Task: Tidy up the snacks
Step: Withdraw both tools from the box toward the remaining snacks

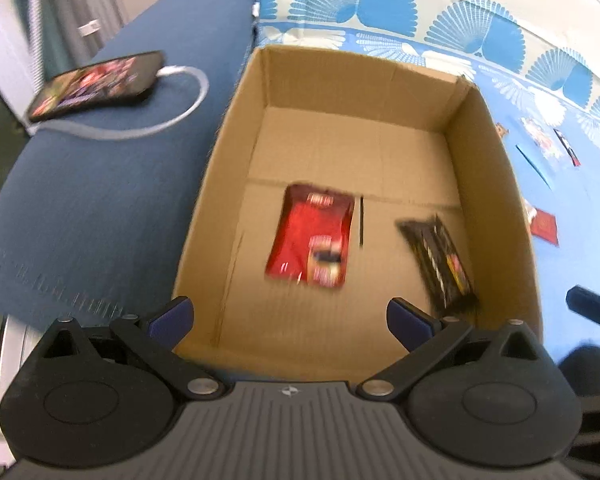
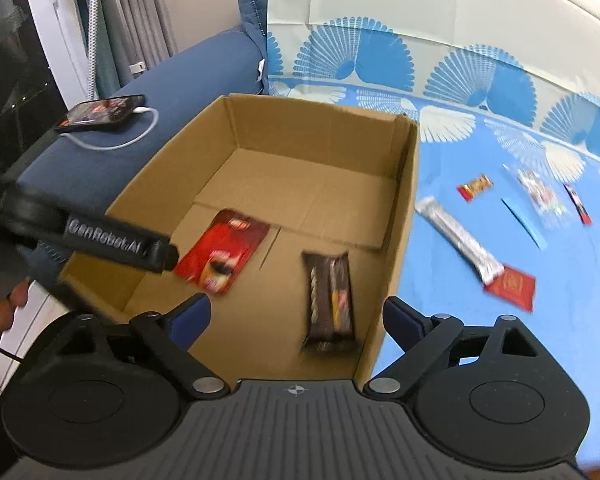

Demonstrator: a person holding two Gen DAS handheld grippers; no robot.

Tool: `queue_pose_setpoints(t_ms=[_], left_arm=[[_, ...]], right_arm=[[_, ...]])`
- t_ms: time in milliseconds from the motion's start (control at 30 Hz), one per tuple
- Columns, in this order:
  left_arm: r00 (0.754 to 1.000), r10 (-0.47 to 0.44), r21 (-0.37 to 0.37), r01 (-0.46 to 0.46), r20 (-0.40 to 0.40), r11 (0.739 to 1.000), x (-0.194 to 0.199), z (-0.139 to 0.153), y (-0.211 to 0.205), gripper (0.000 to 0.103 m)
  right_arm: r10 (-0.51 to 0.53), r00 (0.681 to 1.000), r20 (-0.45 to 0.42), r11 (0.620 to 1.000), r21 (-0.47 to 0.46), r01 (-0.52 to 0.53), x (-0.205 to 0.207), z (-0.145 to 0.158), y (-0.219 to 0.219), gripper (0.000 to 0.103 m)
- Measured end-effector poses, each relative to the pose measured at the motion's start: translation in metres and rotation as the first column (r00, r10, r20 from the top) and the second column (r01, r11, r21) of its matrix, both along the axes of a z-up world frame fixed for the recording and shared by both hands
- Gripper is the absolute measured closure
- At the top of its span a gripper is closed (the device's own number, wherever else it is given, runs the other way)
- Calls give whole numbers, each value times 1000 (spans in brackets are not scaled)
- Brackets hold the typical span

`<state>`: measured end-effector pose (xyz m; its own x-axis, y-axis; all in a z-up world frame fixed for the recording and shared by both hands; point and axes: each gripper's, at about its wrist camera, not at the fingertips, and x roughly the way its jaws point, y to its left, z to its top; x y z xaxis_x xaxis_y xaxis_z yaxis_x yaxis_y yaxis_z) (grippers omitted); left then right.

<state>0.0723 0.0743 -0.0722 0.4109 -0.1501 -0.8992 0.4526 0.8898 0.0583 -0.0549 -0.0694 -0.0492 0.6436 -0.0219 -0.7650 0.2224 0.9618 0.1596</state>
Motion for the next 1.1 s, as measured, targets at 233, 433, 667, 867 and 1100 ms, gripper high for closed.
queue_pose_setpoints(t_ms=[233, 433, 667, 867, 1100], left_arm=[[997, 25, -27, -23, 71, 999, -53, 26, 29, 0], [988, 24, -71, -13, 153, 997, -88, 54, 39, 0], [979, 9, -81, 7, 205, 997, -119, 67, 41, 0], [968, 9, -84, 12, 251, 996, -137, 79, 46, 0], [965, 14, -85, 8, 262, 996, -145, 85, 49, 0]], right_arm=[[17, 995, 95, 996, -87, -9, -44, 33, 26, 6], [27, 985, 168, 991, -135, -5, -80, 55, 39, 5], [9, 975, 223, 989, -145, 23, -108, 68, 45, 4], [7, 966, 258, 988, -150, 33, -125, 74, 48, 3], [10, 961, 277, 988, -152, 34, -132, 77, 50, 2]])
